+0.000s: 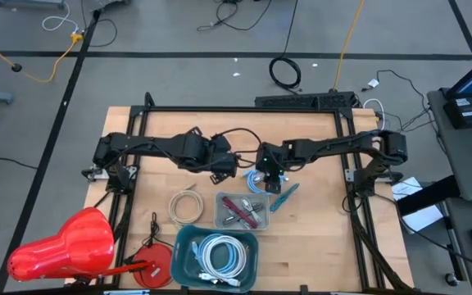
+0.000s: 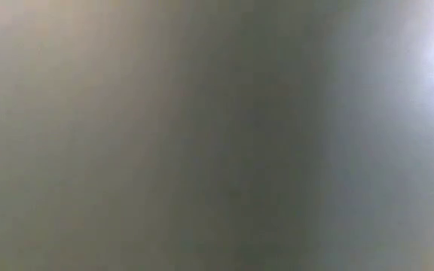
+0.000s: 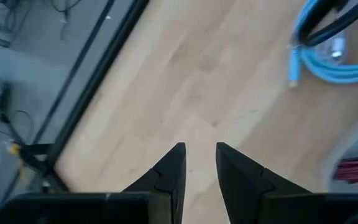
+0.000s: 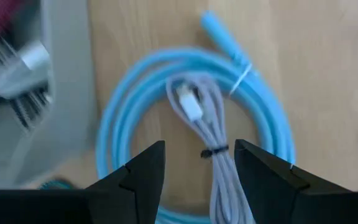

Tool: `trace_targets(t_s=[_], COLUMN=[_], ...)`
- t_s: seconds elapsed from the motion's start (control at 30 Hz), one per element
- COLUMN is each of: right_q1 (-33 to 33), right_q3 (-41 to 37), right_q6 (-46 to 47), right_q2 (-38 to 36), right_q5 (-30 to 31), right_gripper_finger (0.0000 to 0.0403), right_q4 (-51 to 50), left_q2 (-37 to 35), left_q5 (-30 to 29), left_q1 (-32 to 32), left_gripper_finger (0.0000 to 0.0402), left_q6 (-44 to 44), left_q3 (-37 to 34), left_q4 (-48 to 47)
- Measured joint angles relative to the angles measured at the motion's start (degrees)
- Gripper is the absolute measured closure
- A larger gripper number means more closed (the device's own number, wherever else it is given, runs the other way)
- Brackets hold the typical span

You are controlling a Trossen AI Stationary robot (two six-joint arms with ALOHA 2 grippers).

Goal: Pick & Place USB Port
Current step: Put the light violet charger cable into the gray bin

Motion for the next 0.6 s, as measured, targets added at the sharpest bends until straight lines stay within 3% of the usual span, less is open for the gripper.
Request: trace_targets(t_s=[0.4,0.5,0.6], right_q1=[0.09,0.08,0.04], right_q3=[-0.01,0.22,0.24], right_q6=[-3.89,-3.40,-2.92], right_q2=[7.47,8.76,9.18], right_q5=[0.14,0.63,1.33], right_gripper_finger=[0.0223,0.0254,0.0315], right_q4=[0.30,0.22,0.22], left_q2=[0.00,0.00,0.00], left_q5=[2.33,2.37,2.37], left_q1=[-6.04,-7.15,-7.94], left_gripper_finger=[0.0309,0.0309,0.0309], left_q6=[-8.63,-10.27,-11.75], left_q3=[-0.02,-0.02,-0.02], left_q4=[0.97,1.01,1.11])
